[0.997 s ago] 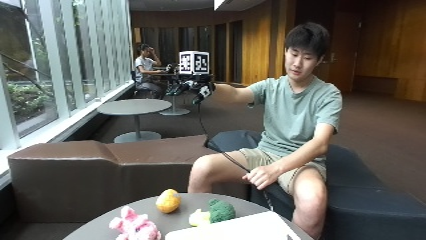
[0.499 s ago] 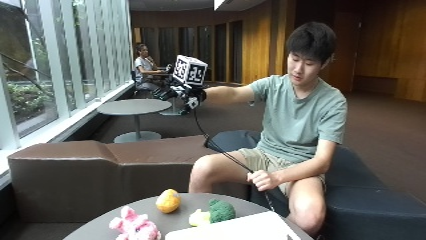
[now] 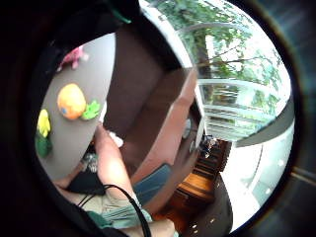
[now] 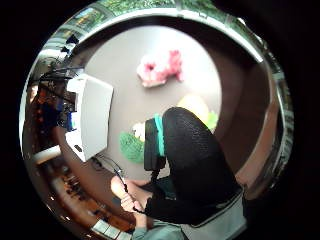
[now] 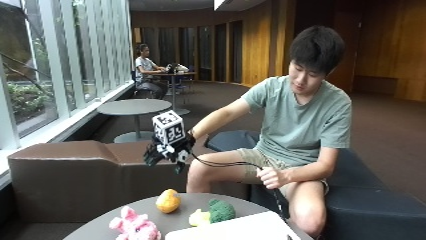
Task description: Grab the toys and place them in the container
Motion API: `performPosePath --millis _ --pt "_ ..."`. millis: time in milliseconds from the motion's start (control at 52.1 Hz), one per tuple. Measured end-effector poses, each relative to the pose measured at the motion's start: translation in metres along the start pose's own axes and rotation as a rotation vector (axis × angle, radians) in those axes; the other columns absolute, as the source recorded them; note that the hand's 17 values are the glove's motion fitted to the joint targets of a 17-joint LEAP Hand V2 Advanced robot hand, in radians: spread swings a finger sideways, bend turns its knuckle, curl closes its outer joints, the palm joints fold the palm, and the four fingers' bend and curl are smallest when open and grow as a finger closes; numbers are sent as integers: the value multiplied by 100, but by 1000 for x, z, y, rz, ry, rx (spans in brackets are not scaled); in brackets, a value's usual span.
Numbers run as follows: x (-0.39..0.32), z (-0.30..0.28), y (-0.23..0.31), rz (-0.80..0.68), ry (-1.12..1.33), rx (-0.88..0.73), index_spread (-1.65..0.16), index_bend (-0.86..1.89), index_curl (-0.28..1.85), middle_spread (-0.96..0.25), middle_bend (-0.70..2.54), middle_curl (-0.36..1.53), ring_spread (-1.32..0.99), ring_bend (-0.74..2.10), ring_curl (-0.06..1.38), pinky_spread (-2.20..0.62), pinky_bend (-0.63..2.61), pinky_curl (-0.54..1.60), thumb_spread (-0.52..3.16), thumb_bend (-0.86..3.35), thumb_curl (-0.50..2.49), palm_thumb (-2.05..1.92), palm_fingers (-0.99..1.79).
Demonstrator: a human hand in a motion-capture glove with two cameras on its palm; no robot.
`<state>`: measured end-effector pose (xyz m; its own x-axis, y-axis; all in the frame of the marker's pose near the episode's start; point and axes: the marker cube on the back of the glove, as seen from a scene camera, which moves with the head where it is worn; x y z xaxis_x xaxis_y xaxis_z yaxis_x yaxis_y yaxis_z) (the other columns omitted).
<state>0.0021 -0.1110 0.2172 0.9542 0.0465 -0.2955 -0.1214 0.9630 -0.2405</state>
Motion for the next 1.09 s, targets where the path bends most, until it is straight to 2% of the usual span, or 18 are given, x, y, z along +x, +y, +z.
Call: performPosePath --millis 211,307,384,499,575,652,710,844,1093 --pt "-10 129 -22 -6 -136 -197 -21 7 20 -5 18 33 -2 49 23 1 89 35 133 -4 20 -6 -9" --pt "-14 167 -29 -7 -9 -190 -22 6 18 -2 16 33 0 52 24 1 97 38 130 -4 21 -4 -12" --pt "-26 180 -35 -38 -84 -162 -24 6 17 -4 15 32 0 58 26 1 104 39 126 -3 23 -3 -9" --pt "-41 182 -43 -50 -229 -93 -26 6 13 -4 18 32 -8 88 32 -8 117 41 134 11 30 24 14" --pt "-45 182 -50 -33 -244 -44 -26 9 12 -6 22 33 -18 106 37 -21 124 40 141 21 37 42 48" --pt "-46 185 -55 -25 -254 -13 -26 18 14 -13 34 38 -25 107 39 -29 118 39 127 26 45 58 64" --pt "-51 181 -61 -25 -262 -13 -28 27 17 -16 47 44 -29 111 41 -32 109 38 115 26 50 64 86" --pt "-56 156 -67 -44 -294 -36 -32 40 22 -22 65 54 -34 115 46 -36 102 38 92 27 61 71 105" --pt "-79 -15 -59 -186 -206 183 -37 60 34 -26 81 69 -38 120 53 -39 102 43 57 25 75 73 103"
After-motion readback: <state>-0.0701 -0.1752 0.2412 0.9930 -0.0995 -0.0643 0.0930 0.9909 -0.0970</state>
